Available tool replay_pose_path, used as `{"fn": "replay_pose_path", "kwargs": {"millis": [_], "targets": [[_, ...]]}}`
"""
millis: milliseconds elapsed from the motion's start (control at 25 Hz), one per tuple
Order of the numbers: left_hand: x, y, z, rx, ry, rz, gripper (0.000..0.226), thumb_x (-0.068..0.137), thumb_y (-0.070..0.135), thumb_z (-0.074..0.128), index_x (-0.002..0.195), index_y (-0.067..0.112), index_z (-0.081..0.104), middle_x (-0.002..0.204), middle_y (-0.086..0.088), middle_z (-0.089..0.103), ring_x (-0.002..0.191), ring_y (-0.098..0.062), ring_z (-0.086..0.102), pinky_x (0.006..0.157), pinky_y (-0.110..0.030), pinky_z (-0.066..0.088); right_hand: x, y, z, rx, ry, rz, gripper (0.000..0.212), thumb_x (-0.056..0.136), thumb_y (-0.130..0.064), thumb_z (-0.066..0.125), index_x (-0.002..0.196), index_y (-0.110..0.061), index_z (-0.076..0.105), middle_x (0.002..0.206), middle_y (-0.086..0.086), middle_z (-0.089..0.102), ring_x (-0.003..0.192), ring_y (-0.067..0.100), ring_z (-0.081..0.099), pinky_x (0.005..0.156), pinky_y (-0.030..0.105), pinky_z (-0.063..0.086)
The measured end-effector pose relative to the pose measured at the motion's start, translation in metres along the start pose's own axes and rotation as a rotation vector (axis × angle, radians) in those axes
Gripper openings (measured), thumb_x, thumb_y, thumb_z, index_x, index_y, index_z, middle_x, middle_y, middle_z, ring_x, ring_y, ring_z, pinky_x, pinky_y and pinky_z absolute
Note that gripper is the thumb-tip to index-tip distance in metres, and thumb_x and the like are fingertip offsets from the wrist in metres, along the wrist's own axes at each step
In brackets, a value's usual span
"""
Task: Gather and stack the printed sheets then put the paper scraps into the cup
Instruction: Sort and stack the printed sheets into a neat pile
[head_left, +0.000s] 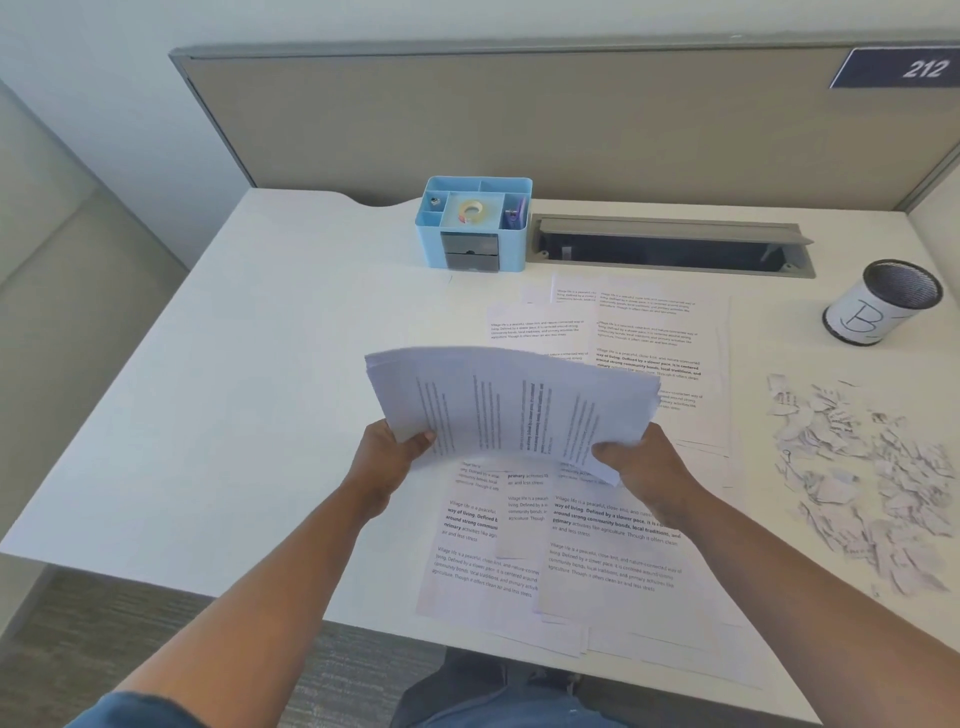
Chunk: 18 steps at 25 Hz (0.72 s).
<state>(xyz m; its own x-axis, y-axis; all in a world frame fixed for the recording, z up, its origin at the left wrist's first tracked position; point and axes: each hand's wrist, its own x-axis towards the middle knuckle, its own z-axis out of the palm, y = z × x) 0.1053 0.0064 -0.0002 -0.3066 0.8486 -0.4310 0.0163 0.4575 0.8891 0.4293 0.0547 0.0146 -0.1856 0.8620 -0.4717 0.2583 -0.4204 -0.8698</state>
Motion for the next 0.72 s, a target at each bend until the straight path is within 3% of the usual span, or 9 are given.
{"fn": "replay_pose_path", "kwargs": {"millis": [160, 400, 520, 600, 640, 720], "targets": [[0.003, 0.027, -0.01, 0.097, -0.038, 0.061, 0.021, 0.094, 0.005, 0.072, 0.101, 0.024, 0.075, 0.098, 0.012, 0.08, 0.101, -0.015, 0.073, 0.092, -0.032, 0.053, 0.001, -0.011, -0.008, -0.006, -0.085, 0.008, 0.031, 0.099, -0.01, 0.064, 0.129, -0.02, 0.068, 0.123, -0.004, 0.073, 0.115, 0.021, 0.067, 0.106, 0.049, 0.051], [0.006, 0.056, -0.021, 0.162, -0.124, 0.067, 0.023, 0.092, 0.002, 0.074, 0.107, 0.019, 0.076, 0.106, 0.003, 0.08, 0.103, -0.019, 0.075, 0.095, -0.039, 0.056, -0.008, -0.022, -0.015, 0.113, -0.167, 0.039, 0.029, 0.096, -0.005, 0.067, 0.121, -0.02, 0.067, 0.118, 0.001, 0.076, 0.107, 0.022, 0.072, 0.086, 0.043, 0.059], [0.001, 0.059, -0.007, 0.023, 0.104, 0.044, 0.035, 0.089, 0.01, 0.08, 0.121, 0.015, 0.068, 0.116, -0.004, 0.076, 0.098, -0.02, 0.074, 0.087, -0.036, 0.057, -0.011, -0.017, -0.006, 0.22, -0.097, 0.066, 0.027, 0.097, -0.002, 0.065, 0.117, -0.02, 0.068, 0.118, 0.001, 0.075, 0.105, 0.019, 0.071, 0.08, 0.037, 0.058], [-0.004, 0.054, 0.006, -0.08, 0.297, -0.044, 0.066, 0.089, 0.028, 0.082, 0.144, 0.019, 0.046, 0.13, -0.002, 0.061, 0.111, -0.022, 0.063, 0.092, -0.035, 0.049, -0.013, -0.01, -0.001, 0.342, -0.04, 0.103, 0.027, 0.097, 0.0, 0.064, 0.116, -0.019, 0.069, 0.118, 0.002, 0.075, 0.106, 0.021, 0.071, 0.082, 0.038, 0.058], [-0.007, 0.051, 0.013, -0.175, 0.297, -0.12, 0.075, 0.088, 0.034, 0.081, 0.148, 0.021, 0.038, 0.132, -0.004, 0.057, 0.115, -0.023, 0.059, 0.095, -0.037, 0.048, -0.014, -0.006, 0.002, 0.405, -0.025, 0.119, 0.028, 0.097, 0.0, 0.064, 0.118, -0.017, 0.069, 0.12, 0.004, 0.075, 0.108, 0.023, 0.071, 0.083, 0.041, 0.058], [-0.017, 0.044, 0.032, -0.368, 0.11, -0.256, 0.066, 0.092, 0.034, 0.076, 0.144, 0.012, 0.041, 0.131, -0.013, 0.063, 0.112, -0.028, 0.063, 0.091, -0.039, 0.054, -0.017, 0.001, 0.01, 0.506, -0.003, 0.138, 0.029, 0.097, 0.0, 0.063, 0.122, -0.015, 0.068, 0.121, 0.005, 0.075, 0.112, 0.026, 0.07, 0.086, 0.044, 0.058]]}}
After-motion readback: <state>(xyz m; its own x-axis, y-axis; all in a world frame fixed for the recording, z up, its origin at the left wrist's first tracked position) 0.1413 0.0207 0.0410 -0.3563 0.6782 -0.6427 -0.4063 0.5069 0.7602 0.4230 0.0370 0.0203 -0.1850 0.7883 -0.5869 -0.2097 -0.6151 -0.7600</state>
